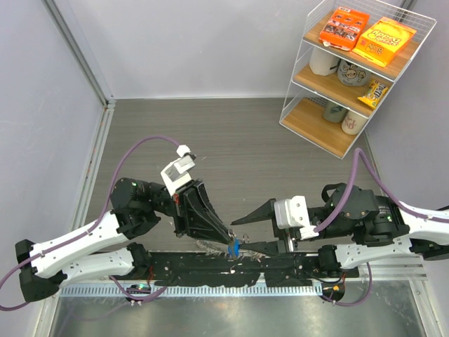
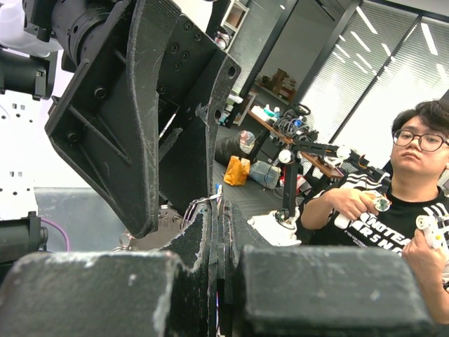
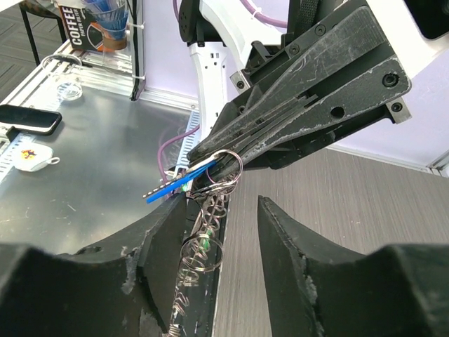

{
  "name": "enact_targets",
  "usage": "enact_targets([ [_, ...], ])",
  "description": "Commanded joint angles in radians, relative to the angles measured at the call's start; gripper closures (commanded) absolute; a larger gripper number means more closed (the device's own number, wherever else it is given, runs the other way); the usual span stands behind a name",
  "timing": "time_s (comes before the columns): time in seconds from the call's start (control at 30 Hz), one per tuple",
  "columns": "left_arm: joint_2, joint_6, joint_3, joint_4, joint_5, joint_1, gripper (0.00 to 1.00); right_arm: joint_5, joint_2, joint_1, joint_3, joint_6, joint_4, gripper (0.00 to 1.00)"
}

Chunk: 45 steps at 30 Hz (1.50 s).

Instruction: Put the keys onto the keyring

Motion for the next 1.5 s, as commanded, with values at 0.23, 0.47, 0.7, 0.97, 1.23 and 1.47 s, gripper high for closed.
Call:
enact_targets([
  [0.23, -0.007, -0.026, 0.042, 0.064, -0.035, 0.0, 1.0, -0.004, -0.061, 0.008, -0.064, -0.027, 0.064, 0.46],
  [0.47, 0.013, -0.033, 0.053, 0.064, -0.046, 0.001, 1.0, -0.028, -0.058, 0.006, -0.069, -0.028, 0.102, 0.45],
  [0.7, 0.013, -0.031, 0.055, 0.063, -0.05, 0.0, 1.0, -0.099, -0.053, 0.009, -0.065, -0.028, 0.105, 0.45],
  [0.97, -0.001, -0.03, 0.056, 0.066, -0.043, 0.0, 1.0, -0.093, -0.047, 0.008, -0.055, -0.025, 0.073, 0.77],
  [1.23, -0.035, -0.028, 0.039, 0.119, -0.003, 0.001, 1.0, -0.068, -0.061, 0.008, -0.048, -0.042, 0.015, 0.94],
  [1.47, -0.082, -0.045, 0.001, 0.181, 0.025, 0.001, 1.0, -0.05, -0.078, 0.009, -0.046, -0.065, -0.017, 0.94],
])
